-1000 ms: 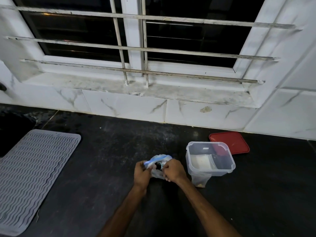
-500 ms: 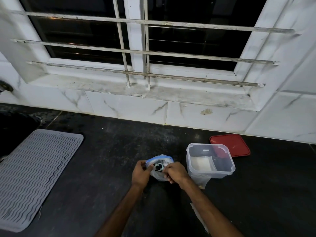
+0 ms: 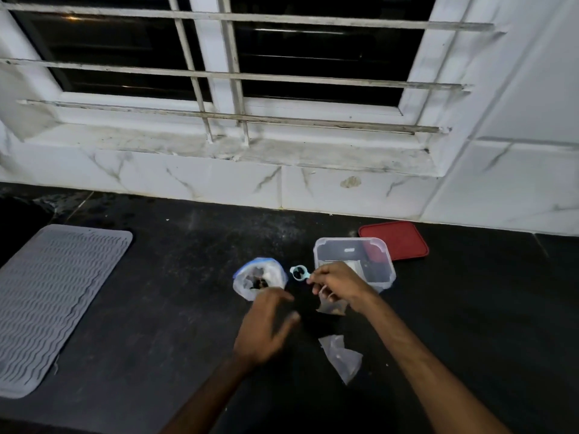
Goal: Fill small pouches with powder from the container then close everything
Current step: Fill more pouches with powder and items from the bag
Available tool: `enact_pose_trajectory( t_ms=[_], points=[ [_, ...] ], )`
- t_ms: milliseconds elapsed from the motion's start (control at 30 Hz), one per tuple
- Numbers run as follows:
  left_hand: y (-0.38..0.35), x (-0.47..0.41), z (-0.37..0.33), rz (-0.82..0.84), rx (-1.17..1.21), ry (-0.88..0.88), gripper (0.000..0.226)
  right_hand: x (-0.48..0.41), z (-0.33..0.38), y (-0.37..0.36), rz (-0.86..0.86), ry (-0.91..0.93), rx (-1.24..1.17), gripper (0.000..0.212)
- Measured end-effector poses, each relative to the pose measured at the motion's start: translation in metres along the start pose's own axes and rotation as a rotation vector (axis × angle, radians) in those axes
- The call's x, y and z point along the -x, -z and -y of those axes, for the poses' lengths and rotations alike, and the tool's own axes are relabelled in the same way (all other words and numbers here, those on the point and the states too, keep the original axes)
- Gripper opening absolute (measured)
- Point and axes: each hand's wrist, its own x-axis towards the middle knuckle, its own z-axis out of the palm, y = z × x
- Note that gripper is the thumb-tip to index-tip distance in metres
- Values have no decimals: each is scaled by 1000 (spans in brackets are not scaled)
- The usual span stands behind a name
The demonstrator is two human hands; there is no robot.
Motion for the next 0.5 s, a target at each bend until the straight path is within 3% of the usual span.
enact_pose_trajectory(
  t_ms=[100,200,267,333,400,500],
  points=[
    [-33,0,-17,563,-211,-201,80,10,-4,27,-24,24,14,15],
    [-73,-5,-40,809,-387,-348,101,20,-13,47,-34,39,9,15],
    [-95,-10,-48,815,-523,-455,88,27,-17,60,-40,45,18,15],
    [-107,-12,-50,735,-560,-454,65,35,-23,70,-35,52,16,15],
    [-107,-12,-50,613,-425,-285,54,42,-29,78,-29,69,8,16],
    [-95,-15,-54,379,-39,92,51,53,-37,92,-19,106,-4,16]
  ],
)
